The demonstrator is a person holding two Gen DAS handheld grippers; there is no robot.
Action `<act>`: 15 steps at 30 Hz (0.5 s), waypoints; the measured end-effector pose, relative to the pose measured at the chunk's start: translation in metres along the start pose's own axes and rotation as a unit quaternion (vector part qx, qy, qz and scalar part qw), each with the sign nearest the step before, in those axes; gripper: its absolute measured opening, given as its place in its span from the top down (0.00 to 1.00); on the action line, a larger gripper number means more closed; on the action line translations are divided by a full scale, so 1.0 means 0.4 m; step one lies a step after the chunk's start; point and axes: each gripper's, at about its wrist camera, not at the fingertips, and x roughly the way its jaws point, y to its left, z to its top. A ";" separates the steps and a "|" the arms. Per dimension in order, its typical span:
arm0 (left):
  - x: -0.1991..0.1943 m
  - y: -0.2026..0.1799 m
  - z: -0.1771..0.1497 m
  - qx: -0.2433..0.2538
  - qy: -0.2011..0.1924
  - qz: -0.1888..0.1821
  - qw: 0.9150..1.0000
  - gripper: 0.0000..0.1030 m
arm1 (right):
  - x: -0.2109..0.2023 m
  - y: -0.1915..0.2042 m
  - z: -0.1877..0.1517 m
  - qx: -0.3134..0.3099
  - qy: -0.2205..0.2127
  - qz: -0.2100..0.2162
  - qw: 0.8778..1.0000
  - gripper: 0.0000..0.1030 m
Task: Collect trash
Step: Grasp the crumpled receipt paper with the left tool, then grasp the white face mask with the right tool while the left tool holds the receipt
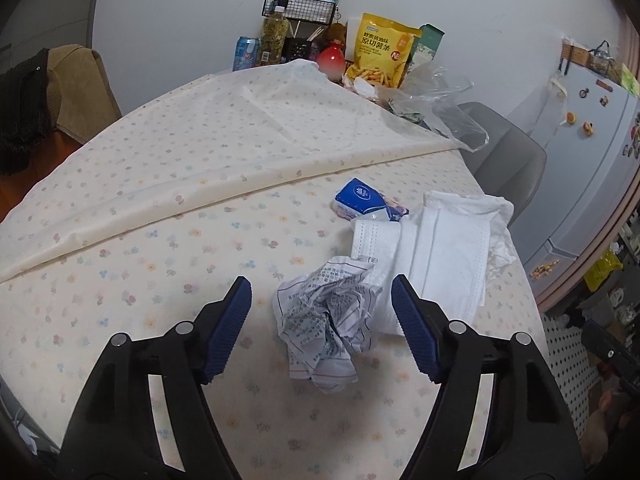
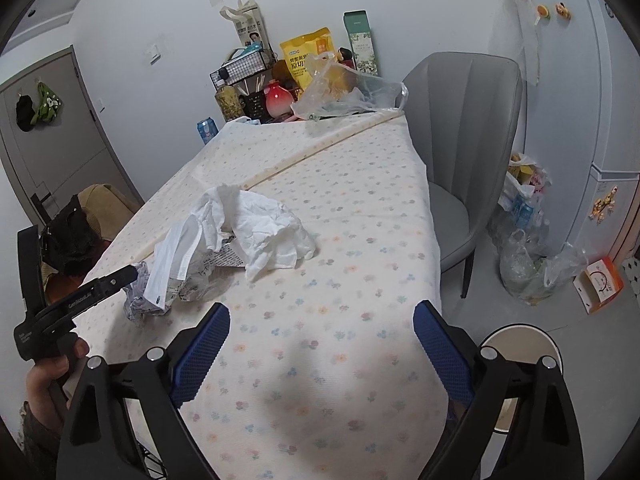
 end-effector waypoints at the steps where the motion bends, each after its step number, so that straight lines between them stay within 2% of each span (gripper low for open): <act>1: 0.004 0.000 0.003 -0.001 0.001 -0.001 1.000 0.34 | 0.002 0.002 -0.001 0.000 0.002 0.004 1.000 0.13; 3: 0.011 0.008 0.010 -0.009 0.005 -0.008 1.000 0.44 | 0.001 0.010 -0.002 -0.001 0.003 0.011 1.000 0.14; 5: 0.021 0.023 0.017 -0.026 0.014 -0.019 0.999 0.68 | -0.002 0.020 -0.001 -0.005 0.003 0.017 1.000 0.14; 8: 0.023 0.031 0.019 -0.027 0.018 -0.017 0.999 0.88 | -0.004 0.045 0.002 -0.017 0.006 0.024 1.000 0.15; 15: -0.055 0.053 0.023 -0.020 -0.023 -0.023 0.999 0.89 | 0.010 0.127 0.010 -0.047 0.012 0.046 0.998 0.19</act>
